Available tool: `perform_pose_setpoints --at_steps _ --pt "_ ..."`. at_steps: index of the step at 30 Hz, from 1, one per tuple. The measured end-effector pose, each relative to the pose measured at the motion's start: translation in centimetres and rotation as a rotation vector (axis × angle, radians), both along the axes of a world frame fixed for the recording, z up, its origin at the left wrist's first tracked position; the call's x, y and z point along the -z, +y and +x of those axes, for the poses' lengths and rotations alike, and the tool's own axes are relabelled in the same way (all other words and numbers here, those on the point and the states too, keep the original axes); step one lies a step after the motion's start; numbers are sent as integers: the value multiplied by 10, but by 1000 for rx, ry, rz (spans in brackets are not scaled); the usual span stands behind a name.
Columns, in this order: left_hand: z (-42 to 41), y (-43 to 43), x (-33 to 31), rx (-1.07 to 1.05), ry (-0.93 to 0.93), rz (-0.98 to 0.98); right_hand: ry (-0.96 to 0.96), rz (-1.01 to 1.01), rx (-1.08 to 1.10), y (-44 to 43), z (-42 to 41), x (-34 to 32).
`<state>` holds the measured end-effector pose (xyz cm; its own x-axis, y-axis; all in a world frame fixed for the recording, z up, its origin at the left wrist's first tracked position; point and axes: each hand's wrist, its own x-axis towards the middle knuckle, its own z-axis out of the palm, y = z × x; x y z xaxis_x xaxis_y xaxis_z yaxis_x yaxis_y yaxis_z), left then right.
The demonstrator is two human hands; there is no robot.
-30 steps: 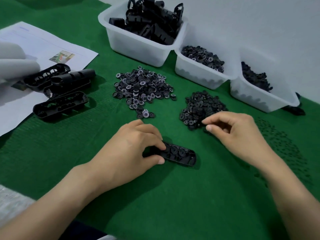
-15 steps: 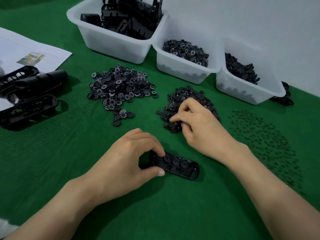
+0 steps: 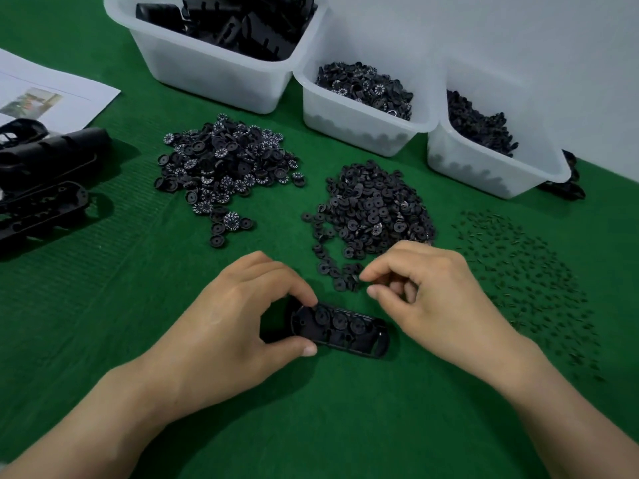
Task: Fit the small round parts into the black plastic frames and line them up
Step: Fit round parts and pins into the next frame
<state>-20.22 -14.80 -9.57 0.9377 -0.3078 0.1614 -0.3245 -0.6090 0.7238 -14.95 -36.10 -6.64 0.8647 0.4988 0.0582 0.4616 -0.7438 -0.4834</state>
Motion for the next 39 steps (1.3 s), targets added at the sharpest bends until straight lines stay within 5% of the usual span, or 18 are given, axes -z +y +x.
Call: perform_pose_setpoints --at_steps 5,24,28,39 --pt "0 0 1 2 3 -4 -10 -126 -47 7 6 4" --pt "-1 0 1 -17 -27 -13 -1 22 0 8 2 1" --pt "-1 0 1 -21 -21 -28 30 61 -209 11 -6 -8" --pt "-1 -2 0 -29 -31 -50 -248 -109 -353 21 -11 -2"
